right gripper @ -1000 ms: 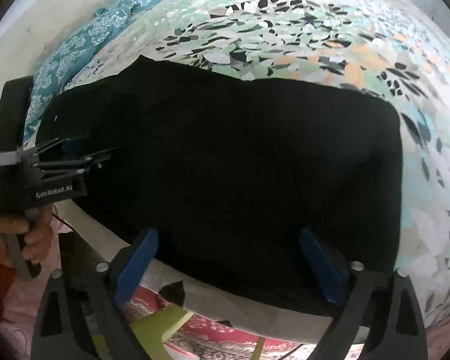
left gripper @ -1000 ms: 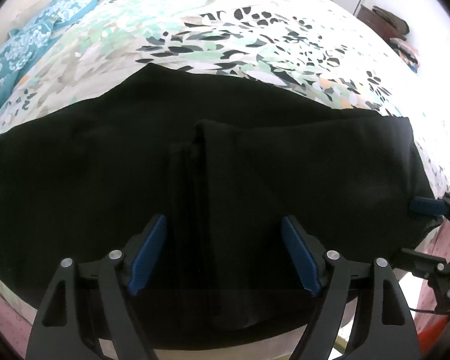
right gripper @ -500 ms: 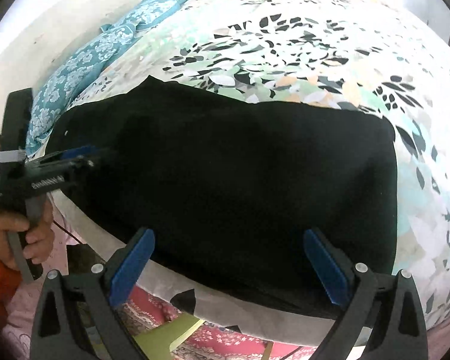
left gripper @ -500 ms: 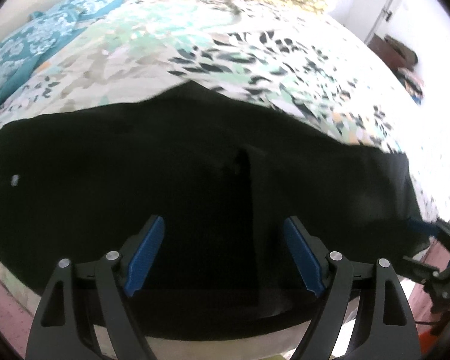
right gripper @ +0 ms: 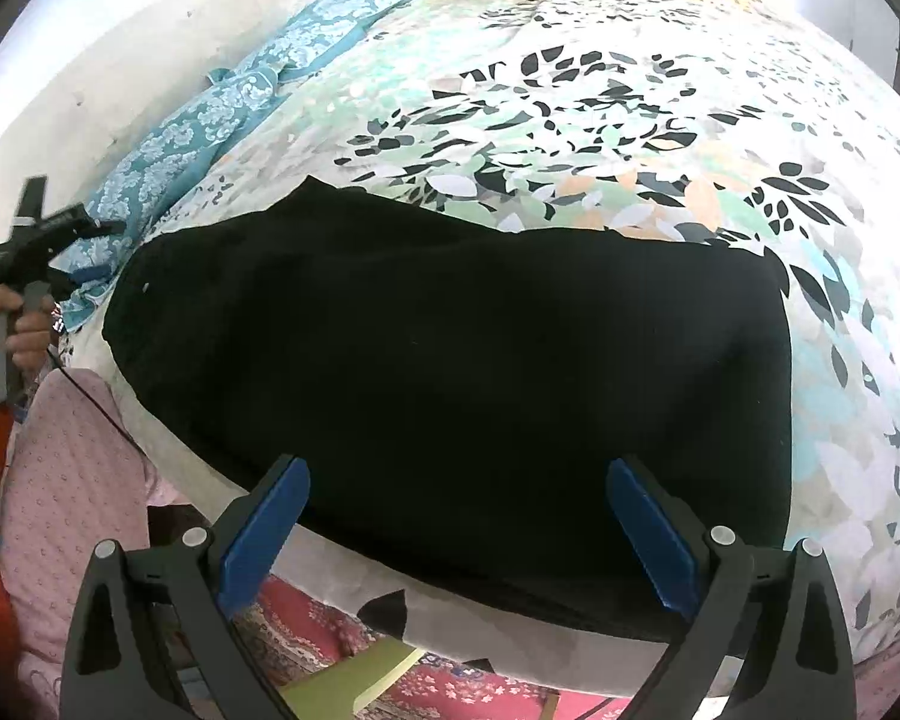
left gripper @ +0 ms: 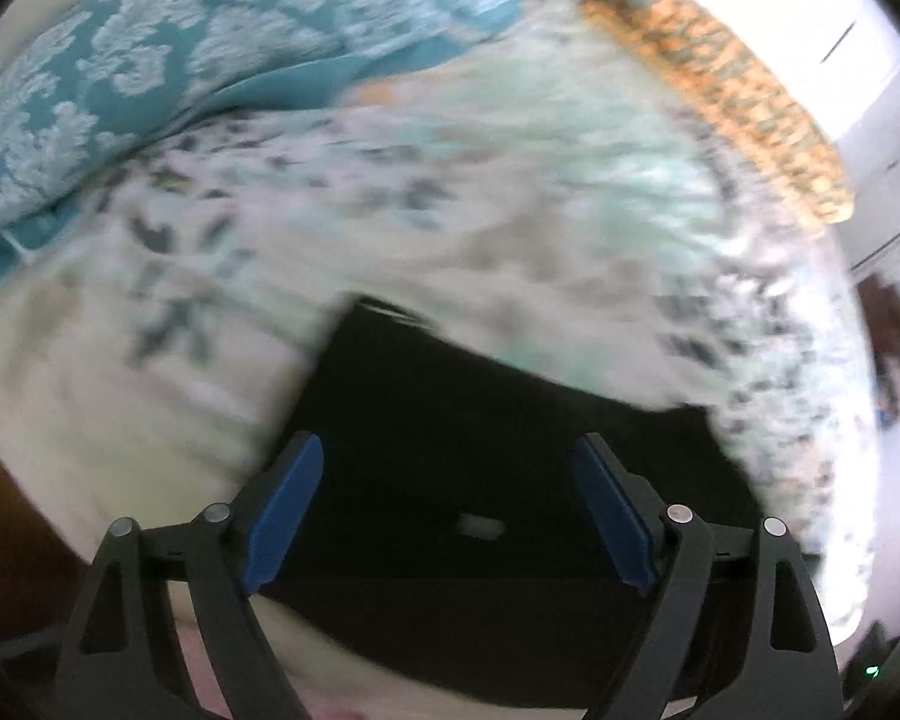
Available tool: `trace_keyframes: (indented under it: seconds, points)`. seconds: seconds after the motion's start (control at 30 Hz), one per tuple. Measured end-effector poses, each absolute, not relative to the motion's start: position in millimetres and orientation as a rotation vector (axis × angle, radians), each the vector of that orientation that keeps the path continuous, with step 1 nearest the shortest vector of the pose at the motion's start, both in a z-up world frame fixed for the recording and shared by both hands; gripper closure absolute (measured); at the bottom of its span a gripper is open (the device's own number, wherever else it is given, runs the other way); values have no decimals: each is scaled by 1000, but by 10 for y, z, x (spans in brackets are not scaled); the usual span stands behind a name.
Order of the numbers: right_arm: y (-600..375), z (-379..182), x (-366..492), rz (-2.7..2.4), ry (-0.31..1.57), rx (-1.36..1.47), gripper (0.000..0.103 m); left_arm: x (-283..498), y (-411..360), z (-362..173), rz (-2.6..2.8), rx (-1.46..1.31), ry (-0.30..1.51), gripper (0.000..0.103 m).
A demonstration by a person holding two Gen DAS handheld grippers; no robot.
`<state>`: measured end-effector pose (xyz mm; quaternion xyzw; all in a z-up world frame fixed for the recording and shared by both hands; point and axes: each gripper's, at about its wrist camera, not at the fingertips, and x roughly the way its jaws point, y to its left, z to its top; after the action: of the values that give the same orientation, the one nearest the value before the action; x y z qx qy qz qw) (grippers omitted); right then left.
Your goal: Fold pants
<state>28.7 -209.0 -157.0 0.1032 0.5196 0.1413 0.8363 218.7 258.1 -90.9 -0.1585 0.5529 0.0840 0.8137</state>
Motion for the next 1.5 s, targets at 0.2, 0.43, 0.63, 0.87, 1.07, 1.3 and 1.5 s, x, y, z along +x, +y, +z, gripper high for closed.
trace_keyframes:
  seconds: [0.2, 0.43, 0.63, 0.87, 1.07, 1.3, 1.5]
  points:
    - [-2072, -1585, 298, 303, 1104, 231, 4, 2424, 2826, -1389, 149, -334, 1349, 16]
    - [-2107, -1544, 265, 298, 1089, 237, 4, 2413, 2918, -1800, 135, -493, 1409, 0]
    - [-2203, -1590, 320, 281, 1094, 304, 4, 2267, 2850, -1711, 77, -542, 1445, 63]
    - [-2216, -1529, 304, 288, 1061, 305, 4, 1823, 2493, -957, 42, -651, 1252, 82]
    - [-2383, -1487, 360, 270, 1016, 387, 4, 1855, 1290, -359, -90, -548, 1258, 82]
    - [-2617, -1433, 270, 225, 978, 425, 4, 2029, -299, -760, -221, -326, 1360, 74]
    - [-3006, -1377, 134, 143, 907, 528, 4, 1906, -973, -791, -569, -418, 1481, 61]
